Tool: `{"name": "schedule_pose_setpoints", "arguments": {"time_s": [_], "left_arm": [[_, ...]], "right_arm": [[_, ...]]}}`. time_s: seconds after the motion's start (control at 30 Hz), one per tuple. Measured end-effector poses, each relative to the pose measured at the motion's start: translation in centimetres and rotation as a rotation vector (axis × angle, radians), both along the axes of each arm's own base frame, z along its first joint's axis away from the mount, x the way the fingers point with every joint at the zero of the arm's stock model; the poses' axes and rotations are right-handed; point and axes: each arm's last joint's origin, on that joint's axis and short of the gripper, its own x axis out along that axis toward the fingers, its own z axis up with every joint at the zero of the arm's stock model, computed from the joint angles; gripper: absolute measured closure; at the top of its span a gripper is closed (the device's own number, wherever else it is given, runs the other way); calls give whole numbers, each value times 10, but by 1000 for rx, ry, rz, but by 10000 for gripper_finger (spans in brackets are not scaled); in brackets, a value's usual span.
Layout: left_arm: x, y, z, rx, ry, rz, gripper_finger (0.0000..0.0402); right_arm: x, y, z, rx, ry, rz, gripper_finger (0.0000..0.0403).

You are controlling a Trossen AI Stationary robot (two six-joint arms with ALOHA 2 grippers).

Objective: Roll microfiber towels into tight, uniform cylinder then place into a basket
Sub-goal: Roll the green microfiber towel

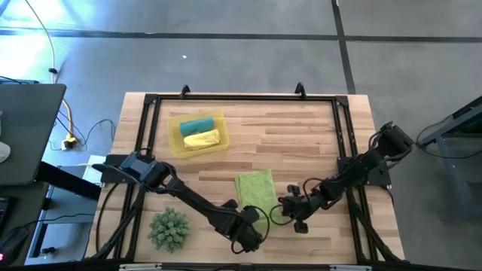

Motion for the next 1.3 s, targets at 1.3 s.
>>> {"name": "schedule_pose_setpoints", "arguments": {"time_s": [1.3], "left_arm": [[8, 5, -12, 0, -5, -25, 399]], "right_arm": [[11, 36, -6, -347, -115, 272, 247]]}}
